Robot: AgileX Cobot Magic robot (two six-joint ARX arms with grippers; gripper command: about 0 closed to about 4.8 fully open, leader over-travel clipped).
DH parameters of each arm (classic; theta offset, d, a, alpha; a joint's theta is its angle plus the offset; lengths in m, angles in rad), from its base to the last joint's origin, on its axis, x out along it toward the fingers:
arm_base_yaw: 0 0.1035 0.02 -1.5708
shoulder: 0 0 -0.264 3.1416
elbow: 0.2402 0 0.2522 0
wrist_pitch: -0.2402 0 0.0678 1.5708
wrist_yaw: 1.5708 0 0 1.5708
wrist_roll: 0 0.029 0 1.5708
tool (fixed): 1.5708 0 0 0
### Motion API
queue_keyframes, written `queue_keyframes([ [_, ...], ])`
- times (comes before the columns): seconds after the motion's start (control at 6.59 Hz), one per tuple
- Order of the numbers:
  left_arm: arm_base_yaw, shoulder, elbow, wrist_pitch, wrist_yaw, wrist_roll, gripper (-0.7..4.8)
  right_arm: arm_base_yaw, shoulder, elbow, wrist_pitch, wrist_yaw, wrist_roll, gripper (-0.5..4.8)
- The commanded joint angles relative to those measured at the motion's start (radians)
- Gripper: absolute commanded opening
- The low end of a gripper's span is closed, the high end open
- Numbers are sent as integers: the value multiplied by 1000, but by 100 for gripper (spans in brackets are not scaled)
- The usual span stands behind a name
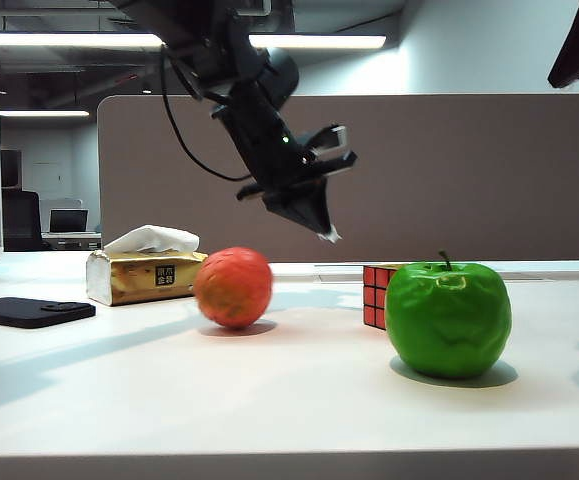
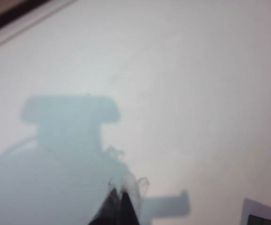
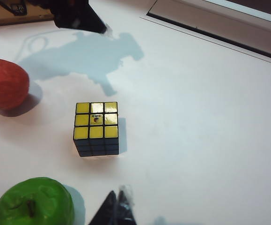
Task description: Move all the fruits on the tabletop near the face of the Rubik's cube that has the color most similar to each fruit.
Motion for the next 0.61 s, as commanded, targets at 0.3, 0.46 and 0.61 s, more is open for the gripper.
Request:
queue_keyframes([
  [0.3, 423, -326, 0, -362, 57, 11, -5, -1, -2, 4, 102, 8, 28, -1],
  [0.46, 426, -333, 0, -365, 60, 11, -5, -1, -2, 4, 105, 9, 28, -1],
  [0.61, 426, -359, -49, -386, 81, 12, -5, -1, -2, 4, 112, 9, 28, -1],
])
